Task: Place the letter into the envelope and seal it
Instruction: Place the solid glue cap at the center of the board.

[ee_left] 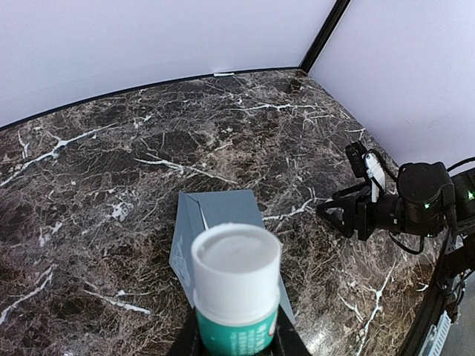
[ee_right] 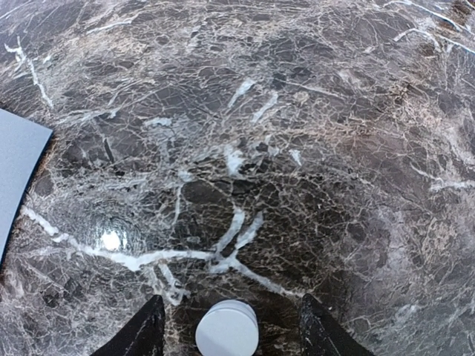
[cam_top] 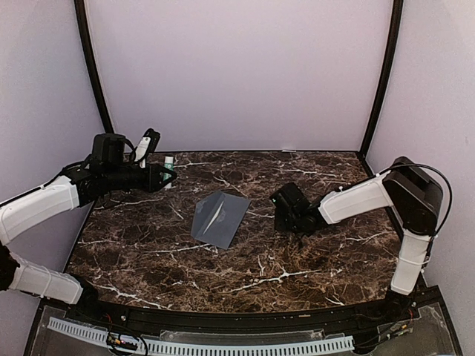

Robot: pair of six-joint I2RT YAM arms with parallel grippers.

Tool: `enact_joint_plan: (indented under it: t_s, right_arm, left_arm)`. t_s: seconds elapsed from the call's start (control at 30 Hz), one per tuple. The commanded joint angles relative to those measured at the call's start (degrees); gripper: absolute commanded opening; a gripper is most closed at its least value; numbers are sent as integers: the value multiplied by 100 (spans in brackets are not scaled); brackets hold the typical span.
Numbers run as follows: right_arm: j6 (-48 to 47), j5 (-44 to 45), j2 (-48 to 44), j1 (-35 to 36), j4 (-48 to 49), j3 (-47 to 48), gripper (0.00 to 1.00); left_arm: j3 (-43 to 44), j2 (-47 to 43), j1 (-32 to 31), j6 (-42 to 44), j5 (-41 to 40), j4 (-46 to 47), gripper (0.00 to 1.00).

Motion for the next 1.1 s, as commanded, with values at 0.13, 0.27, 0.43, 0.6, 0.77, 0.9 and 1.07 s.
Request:
enact_joint_plan:
  t_s: [0.13,0.27,0.43,0.6,0.77,0.9,1.07]
  right_arm:
    - [42,92,-554,-35,-117,68,73]
    - [-92,101,-1111,-35,-228,101,83]
    - [-587,-507,-2267,-35,538,-175,85]
    - [-1272,-2517,-3311,-27,2193,-721,87]
    - [-1201,-4153,-3299,127,2711,-466,84]
    - [-1276,-4587,-2818,482,2783,59,81]
    - [-1263,-5355,-2195,765,3076,620,73]
  left_arm:
    - [-79,-197,10,-86,108,235,0]
    - [83,-220,10,-534,63,241,0]
    - [-4,-430,10,-1805,673,1228,0]
    - [-325,-477,-15,-2868,1051,2626,0]
    - [-277,-440,-399,-3332,990,3065,0]
    - [-145,-364,-906,-3312,804,3264,0]
    - [-50,-120,-1174,-3288,1154,3619,0]
